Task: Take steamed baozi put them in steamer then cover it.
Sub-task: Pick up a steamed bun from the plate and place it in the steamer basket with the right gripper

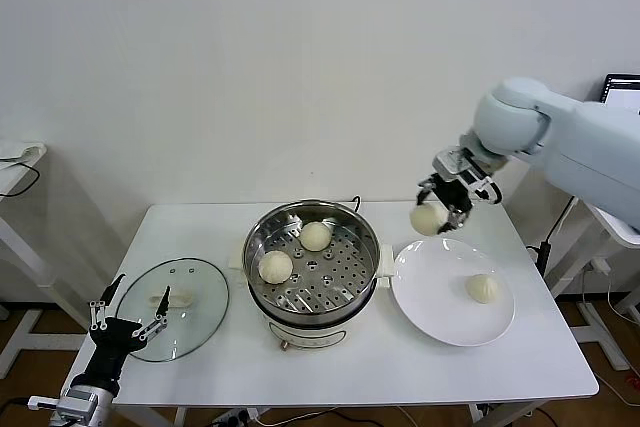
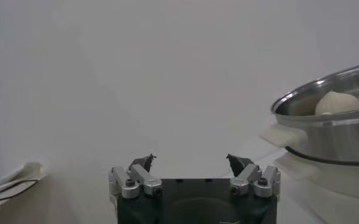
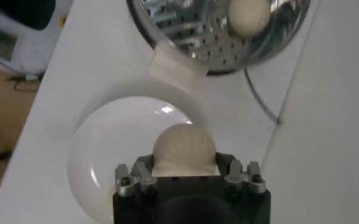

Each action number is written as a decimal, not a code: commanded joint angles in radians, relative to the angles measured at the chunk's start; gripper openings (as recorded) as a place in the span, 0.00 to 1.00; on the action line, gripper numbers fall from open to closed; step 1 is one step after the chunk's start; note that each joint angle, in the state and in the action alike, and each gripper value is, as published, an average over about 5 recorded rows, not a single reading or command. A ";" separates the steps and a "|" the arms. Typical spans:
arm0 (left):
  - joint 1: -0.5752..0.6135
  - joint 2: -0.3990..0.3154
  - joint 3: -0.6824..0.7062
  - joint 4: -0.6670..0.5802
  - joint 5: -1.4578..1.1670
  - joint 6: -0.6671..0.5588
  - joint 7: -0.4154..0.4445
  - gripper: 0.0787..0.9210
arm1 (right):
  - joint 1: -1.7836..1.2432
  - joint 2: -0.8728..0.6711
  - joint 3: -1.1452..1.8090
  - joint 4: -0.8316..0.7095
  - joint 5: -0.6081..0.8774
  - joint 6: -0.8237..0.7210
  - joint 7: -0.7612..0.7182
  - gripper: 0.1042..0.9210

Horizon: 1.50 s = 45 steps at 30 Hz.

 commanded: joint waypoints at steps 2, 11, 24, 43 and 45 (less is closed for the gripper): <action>-0.011 -0.001 -0.006 0.019 -0.002 0.002 0.002 0.88 | 0.104 0.255 -0.082 0.003 -0.099 0.369 0.071 0.70; -0.015 -0.003 -0.016 0.030 -0.002 0.002 0.004 0.88 | 0.039 0.393 -0.096 -0.041 -0.211 0.525 0.128 0.70; -0.019 0.001 -0.043 0.050 -0.007 -0.001 0.012 0.88 | -0.023 0.442 -0.123 0.005 -0.209 0.543 0.138 0.70; -0.024 0.001 -0.056 0.065 -0.007 -0.004 0.013 0.88 | -0.106 0.494 -0.143 -0.013 -0.197 0.525 0.128 0.70; -0.025 0.001 -0.055 0.067 -0.006 -0.004 0.013 0.88 | -0.117 0.498 -0.143 -0.017 -0.199 0.524 0.123 0.70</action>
